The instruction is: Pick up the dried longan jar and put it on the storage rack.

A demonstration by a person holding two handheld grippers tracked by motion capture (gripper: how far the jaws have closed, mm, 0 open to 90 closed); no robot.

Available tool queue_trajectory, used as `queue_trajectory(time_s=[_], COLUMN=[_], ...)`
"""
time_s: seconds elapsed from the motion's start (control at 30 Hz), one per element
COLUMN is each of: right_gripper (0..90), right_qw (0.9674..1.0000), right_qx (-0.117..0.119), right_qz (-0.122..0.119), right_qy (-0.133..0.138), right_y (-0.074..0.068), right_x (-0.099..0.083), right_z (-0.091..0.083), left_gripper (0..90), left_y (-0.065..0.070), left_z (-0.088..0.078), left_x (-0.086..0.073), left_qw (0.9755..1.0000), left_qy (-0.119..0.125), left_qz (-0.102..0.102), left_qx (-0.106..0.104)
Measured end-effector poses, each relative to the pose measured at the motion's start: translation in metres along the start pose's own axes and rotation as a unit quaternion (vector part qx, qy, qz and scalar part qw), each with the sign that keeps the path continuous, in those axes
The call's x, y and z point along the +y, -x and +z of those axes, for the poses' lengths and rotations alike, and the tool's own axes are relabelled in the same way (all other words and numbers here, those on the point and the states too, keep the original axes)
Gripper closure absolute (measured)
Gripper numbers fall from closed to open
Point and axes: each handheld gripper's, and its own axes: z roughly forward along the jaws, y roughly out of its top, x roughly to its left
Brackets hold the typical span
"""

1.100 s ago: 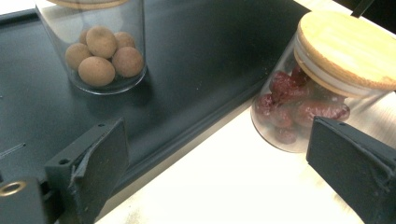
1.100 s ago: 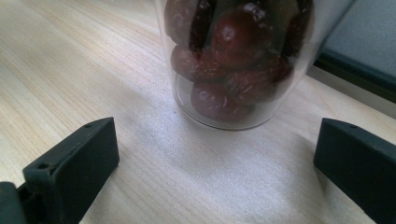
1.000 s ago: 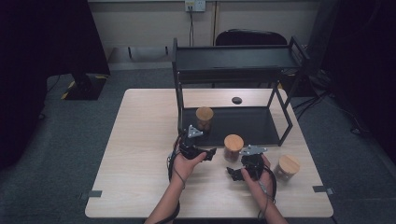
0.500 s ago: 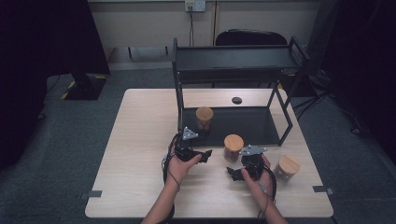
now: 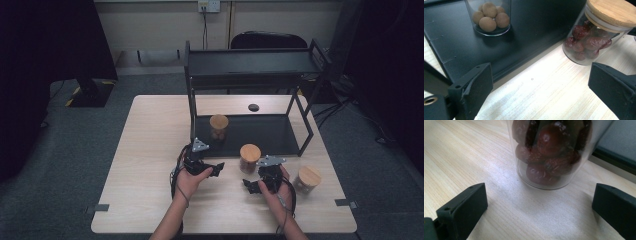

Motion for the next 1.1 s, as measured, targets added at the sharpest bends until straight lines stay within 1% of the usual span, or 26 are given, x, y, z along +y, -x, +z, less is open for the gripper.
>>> queue_trajectory(time_s=[0.4,0.63,1.1], right_gripper=[0.0,0.0,0.0], right_qw=[1.0,1.0,1.0], right_qx=[0.0,0.0,0.0], right_qz=[0.0,0.0,0.0], right_qy=[0.0,0.0,0.0], right_y=[0.0,0.0,0.0], right_x=[0.0,0.0,0.0], right_z=[0.0,0.0,0.0], left_gripper=[5.5,5.6,5.6], left_y=[-0.003,-0.005,-0.012], left_z=[-0.008,-0.011,-0.021], left_x=[-0.005,-0.012,-0.024], left_qw=[1.0,1.0,0.9999], left_qy=[-0.001,0.001,-0.001], left_qz=[0.001,-0.006,-0.011], left_qx=[0.002,0.002,0.007])
